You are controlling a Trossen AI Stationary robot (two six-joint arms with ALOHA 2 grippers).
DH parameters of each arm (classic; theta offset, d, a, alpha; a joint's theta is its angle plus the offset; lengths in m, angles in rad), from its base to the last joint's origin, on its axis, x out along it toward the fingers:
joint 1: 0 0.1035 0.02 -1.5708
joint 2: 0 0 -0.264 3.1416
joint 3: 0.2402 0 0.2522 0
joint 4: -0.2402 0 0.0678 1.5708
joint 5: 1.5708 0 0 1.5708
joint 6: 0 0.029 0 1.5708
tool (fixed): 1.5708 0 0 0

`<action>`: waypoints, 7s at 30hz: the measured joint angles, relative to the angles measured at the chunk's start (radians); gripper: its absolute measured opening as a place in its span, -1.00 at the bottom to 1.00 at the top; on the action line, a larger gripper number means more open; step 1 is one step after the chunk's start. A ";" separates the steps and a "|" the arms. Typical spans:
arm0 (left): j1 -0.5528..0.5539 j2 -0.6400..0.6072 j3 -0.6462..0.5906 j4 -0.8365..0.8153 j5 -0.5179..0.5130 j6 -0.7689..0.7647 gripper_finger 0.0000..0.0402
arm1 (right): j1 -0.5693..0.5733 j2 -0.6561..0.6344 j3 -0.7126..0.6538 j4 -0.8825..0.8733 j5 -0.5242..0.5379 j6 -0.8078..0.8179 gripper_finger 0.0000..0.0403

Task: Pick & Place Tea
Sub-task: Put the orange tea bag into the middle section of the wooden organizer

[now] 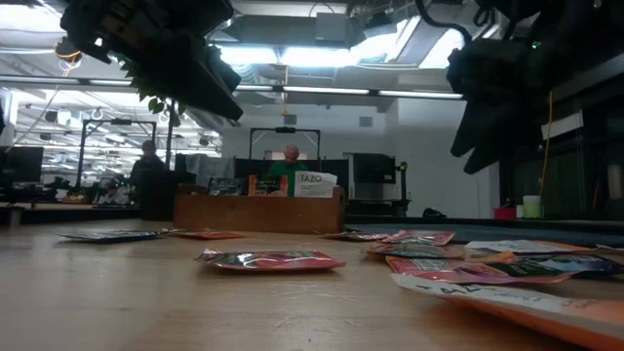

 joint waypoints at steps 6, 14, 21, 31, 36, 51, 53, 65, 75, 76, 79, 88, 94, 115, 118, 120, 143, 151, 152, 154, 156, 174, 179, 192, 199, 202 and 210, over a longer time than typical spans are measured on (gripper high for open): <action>0.000 0.000 0.000 0.000 0.002 -0.006 -0.98 | 0.000 0.000 -0.146 0.187 -0.067 0.081 0.25; 0.000 0.000 0.000 0.000 0.002 -0.008 -0.97 | -0.039 0.001 -0.334 0.529 -0.041 0.133 0.25; 0.000 0.000 0.000 0.002 0.002 -0.015 -0.99 | -0.071 0.018 -0.345 0.581 -0.041 0.126 0.25; 0.000 0.000 0.000 0.003 0.003 -0.023 -0.98 | -0.077 0.169 -0.335 0.710 -0.061 0.133 0.25; 0.000 0.000 0.000 0.002 0.003 -0.023 -0.99 | -0.077 0.228 -0.297 0.712 -0.079 0.130 0.25; 0.000 0.000 0.001 0.000 0.006 -0.023 -0.99 | -0.079 0.256 -0.259 0.705 -0.102 0.127 0.25; 0.000 0.000 0.001 -0.001 0.006 -0.023 -0.99 | -0.079 0.255 -0.258 0.707 -0.117 0.132 0.25; 0.000 0.000 0.001 -0.001 0.006 -0.022 -0.99 | -0.079 0.255 -0.257 0.757 -0.143 0.131 0.25; 0.000 0.000 0.001 -0.001 0.006 -0.007 -0.97 | -0.071 0.255 -0.257 0.753 -0.158 0.157 0.25; 0.000 0.000 0.001 -0.001 0.006 -0.006 -0.97 | -0.067 0.255 -0.257 0.753 -0.161 0.160 0.25; 0.000 0.000 0.001 -0.001 0.006 -0.004 -0.99 | -0.055 0.255 -0.257 0.753 -0.165 0.178 0.25; 0.000 -0.001 0.001 -0.002 0.013 -0.004 -0.97 | -0.045 0.272 -0.257 0.765 -0.138 0.208 0.25; 0.000 -0.001 0.001 -0.002 0.015 -0.004 -0.99 | -0.045 0.277 -0.253 0.765 -0.138 0.219 0.25; -0.002 -0.001 0.001 -0.005 0.015 0.004 -0.96 | -0.045 0.357 -0.112 0.696 -0.165 0.179 0.25; -0.002 -0.001 0.001 -0.005 0.015 0.004 -0.98 | -0.045 0.357 -0.111 0.696 -0.178 0.180 0.25; -0.002 -0.001 0.001 -0.005 0.015 0.004 -0.99 | -0.045 0.357 -0.111 0.698 -0.180 0.173 0.25; -0.002 -0.001 0.001 0.059 0.011 -0.004 -0.94 | -0.059 0.444 -0.037 0.646 -0.153 0.018 -0.98; -0.002 -0.001 0.001 0.059 -0.005 -0.006 -0.94 | -0.059 0.473 -0.037 0.667 -0.134 0.007 -0.98; -0.002 -0.001 0.001 0.059 -0.005 -0.006 -0.94 | -0.059 0.473 -0.037 0.667 -0.126 0.019 -0.98; -0.002 -0.001 0.001 0.059 -0.005 -0.006 -0.93 | -0.059 0.473 -0.037 0.666 -0.112 0.039 -0.99; -0.002 -0.001 0.001 0.059 -0.005 -0.007 -0.94 | -0.059 0.473 -0.037 0.666 -0.108 0.057 -0.99; -0.002 -0.001 0.001 0.055 -0.006 -0.005 -0.94 | -0.056 0.466 -0.037 0.737 -0.067 0.054 -0.99; -0.002 -0.001 0.001 0.055 -0.006 -0.005 -0.93 | -0.056 0.466 -0.038 0.677 -0.056 0.053 -0.98; -0.002 -0.001 0.001 0.055 -0.006 -0.005 -0.91 | -0.056 0.466 -0.038 0.634 -0.032 0.049 -0.98; -0.002 -0.001 0.001 0.055 -0.006 -0.006 -0.92 | -0.055 0.483 -0.035 0.631 -0.026 0.078 -0.98; -0.002 -0.001 0.001 0.055 -0.006 -0.005 -0.91 | -0.055 0.510 -0.032 0.650 -0.027 0.103 -0.98; -0.002 -0.001 0.001 0.055 -0.066 0.000 -0.78 | -0.055 0.516 -0.035 0.693 -0.036 0.079 -0.98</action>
